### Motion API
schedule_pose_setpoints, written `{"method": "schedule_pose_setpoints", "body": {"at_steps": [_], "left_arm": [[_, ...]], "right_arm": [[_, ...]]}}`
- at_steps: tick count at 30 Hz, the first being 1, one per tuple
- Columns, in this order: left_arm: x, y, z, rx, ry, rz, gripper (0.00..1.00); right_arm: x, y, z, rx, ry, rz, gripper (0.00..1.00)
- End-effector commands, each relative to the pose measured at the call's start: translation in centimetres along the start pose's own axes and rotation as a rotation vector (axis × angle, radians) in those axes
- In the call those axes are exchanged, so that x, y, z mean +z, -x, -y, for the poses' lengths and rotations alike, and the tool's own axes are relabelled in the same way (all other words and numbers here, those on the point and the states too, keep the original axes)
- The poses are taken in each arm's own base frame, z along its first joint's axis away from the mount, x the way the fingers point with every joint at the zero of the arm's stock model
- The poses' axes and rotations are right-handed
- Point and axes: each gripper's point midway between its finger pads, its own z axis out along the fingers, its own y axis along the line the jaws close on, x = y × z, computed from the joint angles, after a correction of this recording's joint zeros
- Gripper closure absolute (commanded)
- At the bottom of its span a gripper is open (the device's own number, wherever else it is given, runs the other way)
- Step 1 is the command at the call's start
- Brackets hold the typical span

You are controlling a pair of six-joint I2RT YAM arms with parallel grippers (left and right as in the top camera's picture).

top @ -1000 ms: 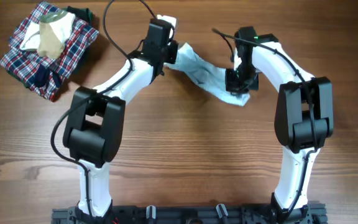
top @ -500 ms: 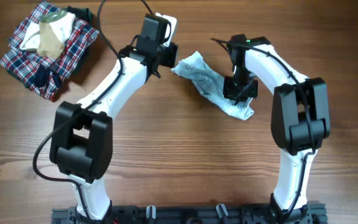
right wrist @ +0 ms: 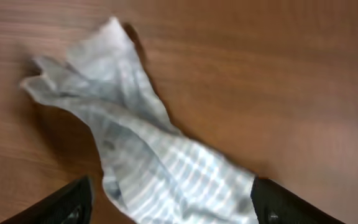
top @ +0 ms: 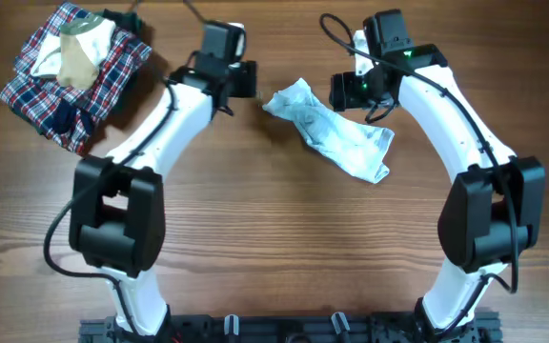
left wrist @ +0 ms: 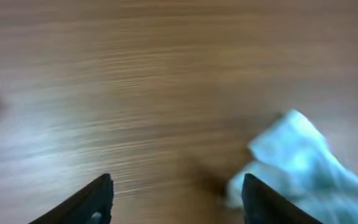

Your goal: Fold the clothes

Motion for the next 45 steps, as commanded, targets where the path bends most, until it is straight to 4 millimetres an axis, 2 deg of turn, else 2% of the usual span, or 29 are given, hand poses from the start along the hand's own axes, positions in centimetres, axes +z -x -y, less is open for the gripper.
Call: {"method": "schedule_pose_setpoints", "body": {"at_steps": [1, 5, 9, 13, 18, 21, 27, 34, 38, 45], "left_arm": [[-0.5, 0.9, -5.6, -0.262, 0.121, 0.019, 0.32], [-0.7, -0.3, -8.8, -0.365, 0.177, -0.03, 0.31], [-0.8, -1.2, -10.0, -0.391, 0.192, -0.071, 0.3], [-0.9, -1.8, -10.1, -0.39, 0.199, -0.093, 0.3], [-0.9, -1.8, -10.1, -0.389, 0.2, -0.095, 0.29], [-0.9, -2.1, -10.1, -0.389, 0.203, -0.104, 0.28], [-1.0, -2.2, -10.1, -0.388, 0.205, -0.112, 0.27], [-1.0, -2.2, -10.2, -0.388, 0.205, -0.111, 0.27], [-1.0, -2.2, -10.2, -0.389, 0.205, -0.111, 0.27], [-1.0, -2.2, -10.2, -0.389, 0.205, -0.111, 0.27]], "right_arm": [[0.5, 1.3, -1.8, -0.241, 0.106, 0.056, 0.17], [1.3, 2.9, -2.3, -0.345, 0.104, 0.123, 0.18], [2.8, 3.1, -2.6, -0.414, 0.111, 0.134, 0.19], [4.2, 2.5, -3.9, -0.484, 0.132, 0.115, 0.19], [5.7, 1.4, -6.8, -0.583, 0.159, 0.089, 0.19], [6.7, 1.1, -7.4, -0.612, 0.128, 0.079, 0.19], [8.7, 0.3, -7.3, -0.638, 0.126, 0.052, 0.2], [8.8, 0.7, -7.7, -0.672, 0.126, 0.071, 0.25], [8.9, 0.6, -7.7, -0.671, 0.126, 0.068, 0.32], [10.4, -0.4, -7.3, -0.665, 0.131, 0.028, 0.33]]}}
